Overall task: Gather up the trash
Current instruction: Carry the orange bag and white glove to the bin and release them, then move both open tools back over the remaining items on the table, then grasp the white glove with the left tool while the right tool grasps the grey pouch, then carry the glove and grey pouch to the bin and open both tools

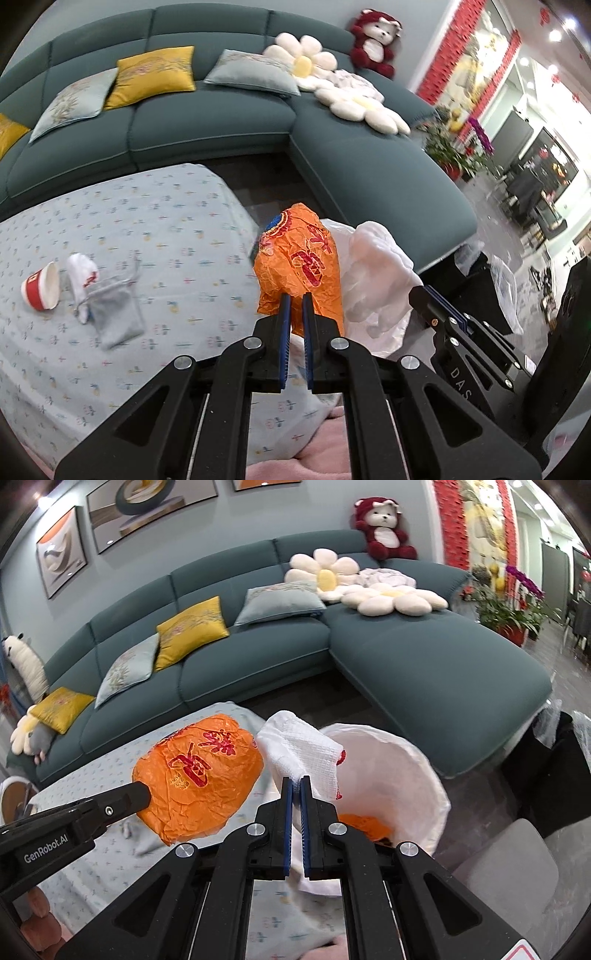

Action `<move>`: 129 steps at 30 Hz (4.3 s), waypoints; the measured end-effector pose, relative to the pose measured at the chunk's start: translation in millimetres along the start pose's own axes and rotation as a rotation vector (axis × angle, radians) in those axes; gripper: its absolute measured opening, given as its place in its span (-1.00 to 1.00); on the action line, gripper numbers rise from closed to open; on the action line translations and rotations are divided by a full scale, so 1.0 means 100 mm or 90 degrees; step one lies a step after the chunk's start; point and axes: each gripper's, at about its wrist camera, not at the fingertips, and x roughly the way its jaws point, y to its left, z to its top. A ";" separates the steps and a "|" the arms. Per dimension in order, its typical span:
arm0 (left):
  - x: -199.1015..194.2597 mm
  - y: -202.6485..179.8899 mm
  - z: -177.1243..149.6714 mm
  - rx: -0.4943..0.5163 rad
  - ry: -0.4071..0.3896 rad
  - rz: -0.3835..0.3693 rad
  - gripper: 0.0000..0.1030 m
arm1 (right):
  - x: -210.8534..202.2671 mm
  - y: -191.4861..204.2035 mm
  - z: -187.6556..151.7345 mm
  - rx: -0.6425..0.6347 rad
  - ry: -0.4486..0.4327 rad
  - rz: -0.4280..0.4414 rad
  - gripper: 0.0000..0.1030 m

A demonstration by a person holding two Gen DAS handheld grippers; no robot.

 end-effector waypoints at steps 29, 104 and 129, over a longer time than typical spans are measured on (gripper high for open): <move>0.44 -0.18 0.01 0.003 0.050 0.001 -0.68 | 0.19 -0.29 0.01 0.027 0.024 -0.022 -0.79; 0.90 3.29 -0.02 -0.289 0.085 0.141 0.17 | 2.00 2.43 -1.04 -0.178 0.268 0.067 -0.96; 0.29 2.78 0.09 -0.248 0.022 0.101 -0.87 | 1.17 1.90 -0.51 -0.115 0.157 0.066 -0.98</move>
